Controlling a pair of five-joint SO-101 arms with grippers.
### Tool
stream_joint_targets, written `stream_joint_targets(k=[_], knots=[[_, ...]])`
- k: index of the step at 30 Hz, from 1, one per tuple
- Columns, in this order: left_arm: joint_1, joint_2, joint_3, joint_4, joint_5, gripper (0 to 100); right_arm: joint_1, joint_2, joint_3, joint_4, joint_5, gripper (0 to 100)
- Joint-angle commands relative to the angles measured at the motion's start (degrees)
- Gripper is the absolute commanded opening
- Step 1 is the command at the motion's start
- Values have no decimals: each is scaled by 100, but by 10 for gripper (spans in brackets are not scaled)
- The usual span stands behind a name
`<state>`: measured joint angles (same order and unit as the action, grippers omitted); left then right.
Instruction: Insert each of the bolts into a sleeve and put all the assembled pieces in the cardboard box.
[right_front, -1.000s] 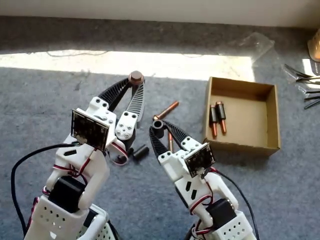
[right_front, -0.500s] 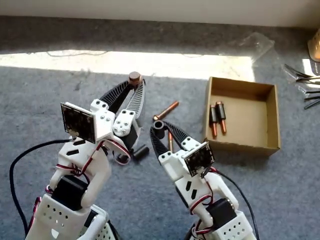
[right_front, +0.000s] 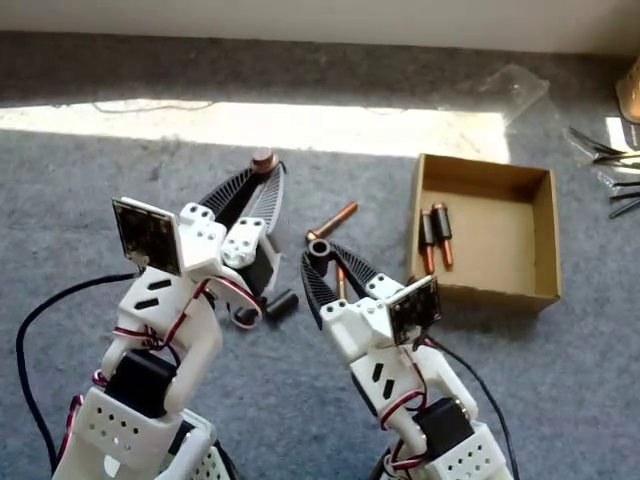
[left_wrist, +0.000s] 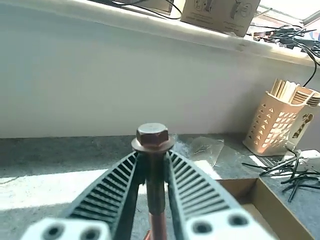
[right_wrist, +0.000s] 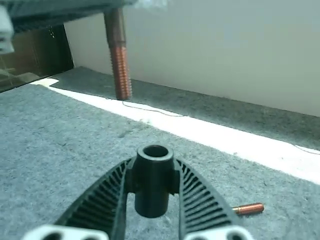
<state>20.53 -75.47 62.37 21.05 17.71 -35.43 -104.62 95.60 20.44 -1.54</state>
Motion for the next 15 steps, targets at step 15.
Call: stream_joint_targets(k=[15], knots=[[936, -110, 40, -158, -1073, 5, 31, -75, 848, -13, 229, 5]])
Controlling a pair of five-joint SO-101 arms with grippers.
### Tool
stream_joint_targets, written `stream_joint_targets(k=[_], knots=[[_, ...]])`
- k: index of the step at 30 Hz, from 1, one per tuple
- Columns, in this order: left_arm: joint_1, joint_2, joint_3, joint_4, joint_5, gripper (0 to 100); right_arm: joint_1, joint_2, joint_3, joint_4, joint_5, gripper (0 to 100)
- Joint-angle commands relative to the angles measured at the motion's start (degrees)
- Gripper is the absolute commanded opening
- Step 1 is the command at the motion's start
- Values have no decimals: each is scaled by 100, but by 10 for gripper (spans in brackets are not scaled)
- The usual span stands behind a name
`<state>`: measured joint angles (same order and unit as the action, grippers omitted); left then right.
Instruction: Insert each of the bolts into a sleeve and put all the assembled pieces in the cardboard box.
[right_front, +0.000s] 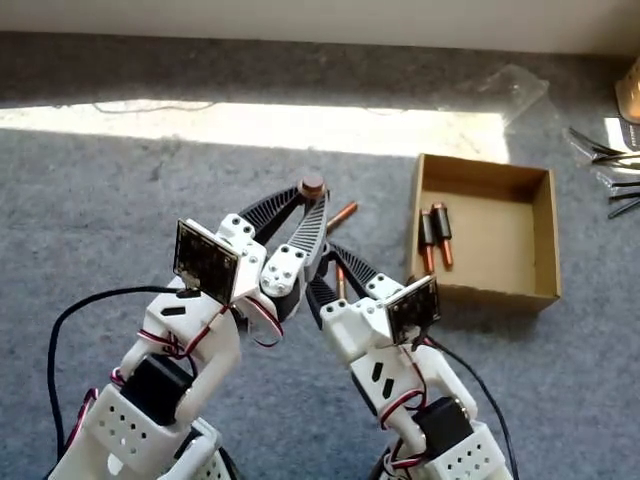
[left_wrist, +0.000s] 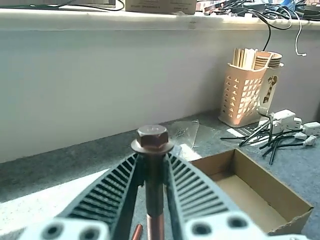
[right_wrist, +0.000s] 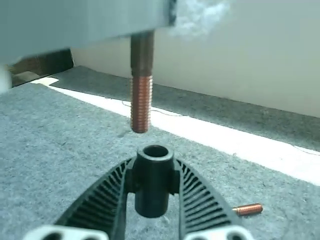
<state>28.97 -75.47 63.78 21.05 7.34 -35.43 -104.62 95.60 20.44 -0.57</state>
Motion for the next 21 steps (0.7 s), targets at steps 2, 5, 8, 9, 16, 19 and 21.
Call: stream_joint_targets(k=[2, 5, 8, 9, 16, 19, 21], knots=[[92, -110, -84, -158, -35, 5, 31, -75, 848, -13, 141, 5], [92, -110, -84, -158, -35, 5, 31, -75, 848, -4, 141, 5], [92, -119, -84, -158, -35, 5, 31, -75, 848, -4, 141, 5], [92, -119, -84, -158, -35, 5, 31, -75, 848, -4, 141, 5], [92, -119, -84, -158, -35, 5, 31, -75, 848, 13, 615, 5], [92, -119, -84, -158, -35, 5, 31, -75, 848, 13, 659, 5], [92, -119, -84, -158, -35, 5, 31, -75, 848, 13, 659, 5]])
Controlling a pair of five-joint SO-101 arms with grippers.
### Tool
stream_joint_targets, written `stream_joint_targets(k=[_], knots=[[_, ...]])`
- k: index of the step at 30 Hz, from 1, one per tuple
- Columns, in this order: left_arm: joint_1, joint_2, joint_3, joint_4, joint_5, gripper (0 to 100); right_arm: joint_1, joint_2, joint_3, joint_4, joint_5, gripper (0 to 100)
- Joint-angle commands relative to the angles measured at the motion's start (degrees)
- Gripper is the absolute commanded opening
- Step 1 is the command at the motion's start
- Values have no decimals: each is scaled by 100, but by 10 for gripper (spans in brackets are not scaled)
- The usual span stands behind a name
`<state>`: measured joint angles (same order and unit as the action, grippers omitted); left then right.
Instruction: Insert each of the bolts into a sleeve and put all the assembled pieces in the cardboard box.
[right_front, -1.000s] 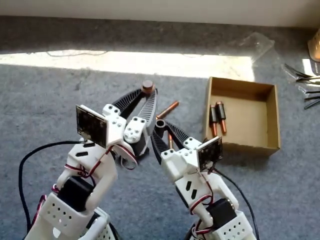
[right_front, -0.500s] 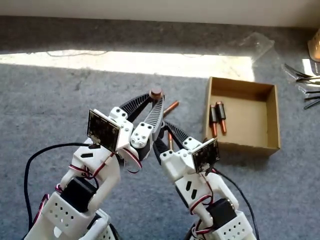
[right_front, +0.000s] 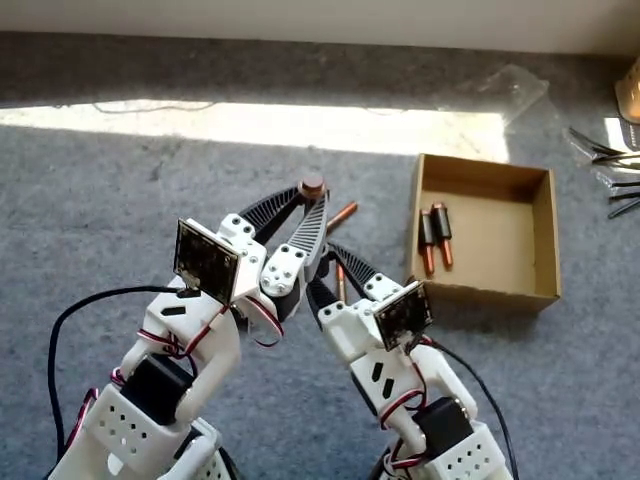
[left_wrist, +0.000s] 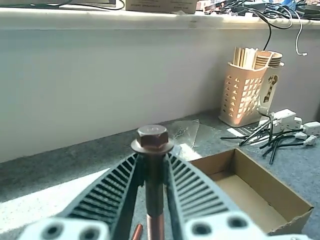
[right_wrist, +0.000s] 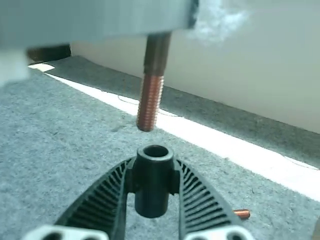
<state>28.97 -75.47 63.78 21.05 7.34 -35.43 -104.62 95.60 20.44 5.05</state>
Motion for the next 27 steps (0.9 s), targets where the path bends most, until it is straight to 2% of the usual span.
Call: stream_joint_targets(k=[1, 15, 23, 27], knots=[[92, -119, -75, -158, -35, 5, 31, -75, 848, 13, 97, 5], [92, -119, 75, -167, -9, 5, 31, -75, 848, 13, 97, 5], [92, -119, 92, -475, 9, 5, 31, -75, 848, 13, 97, 5], [57, -119, 119, -475, 554, 5, 31, -75, 848, 13, 97, 5]])
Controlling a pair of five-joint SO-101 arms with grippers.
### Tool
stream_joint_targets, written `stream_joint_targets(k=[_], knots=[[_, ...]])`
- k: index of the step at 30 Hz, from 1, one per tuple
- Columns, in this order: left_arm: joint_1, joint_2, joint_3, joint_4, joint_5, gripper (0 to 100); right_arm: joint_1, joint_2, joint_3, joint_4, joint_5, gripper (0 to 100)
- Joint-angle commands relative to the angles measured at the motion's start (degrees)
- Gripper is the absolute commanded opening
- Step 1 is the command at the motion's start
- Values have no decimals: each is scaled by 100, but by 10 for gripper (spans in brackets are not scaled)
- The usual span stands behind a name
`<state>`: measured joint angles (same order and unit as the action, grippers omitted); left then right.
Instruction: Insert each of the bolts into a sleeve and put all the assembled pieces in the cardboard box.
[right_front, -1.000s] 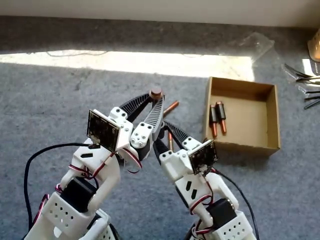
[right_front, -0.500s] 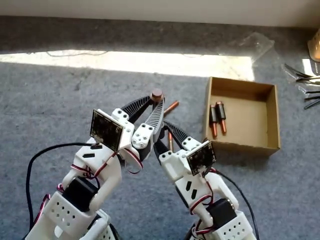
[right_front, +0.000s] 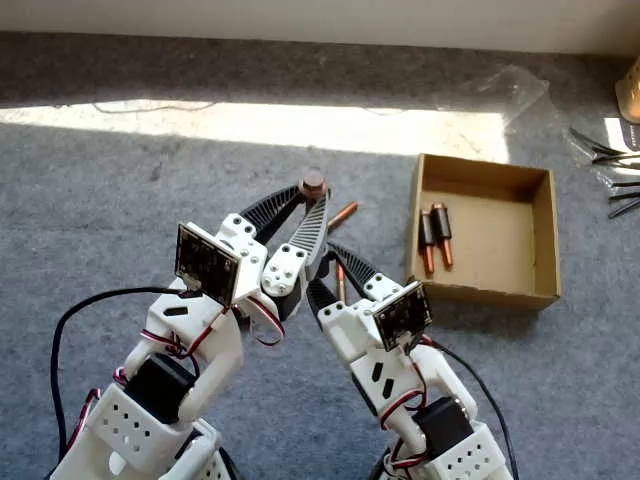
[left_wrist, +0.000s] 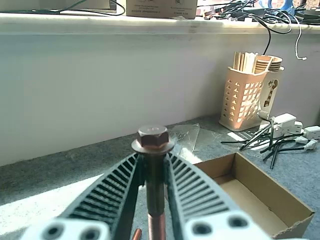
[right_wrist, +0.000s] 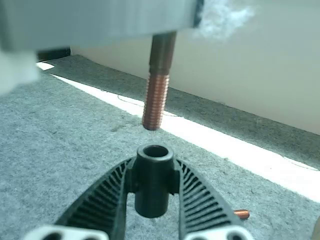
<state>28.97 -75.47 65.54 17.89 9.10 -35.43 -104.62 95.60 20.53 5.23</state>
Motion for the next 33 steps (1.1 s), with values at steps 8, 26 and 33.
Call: stream_joint_targets(k=[8, 26, 33], knots=[[57, -110, 22, -149, 510, 5, 31, -75, 848, 4, 79, 5], [92, -119, 558, -176, 519, 5, 40, -75, 848, 4, 79, 5], [92, -119, 1112, -730, 510, 5, 127, -75, 831, 4, -457, 5]])
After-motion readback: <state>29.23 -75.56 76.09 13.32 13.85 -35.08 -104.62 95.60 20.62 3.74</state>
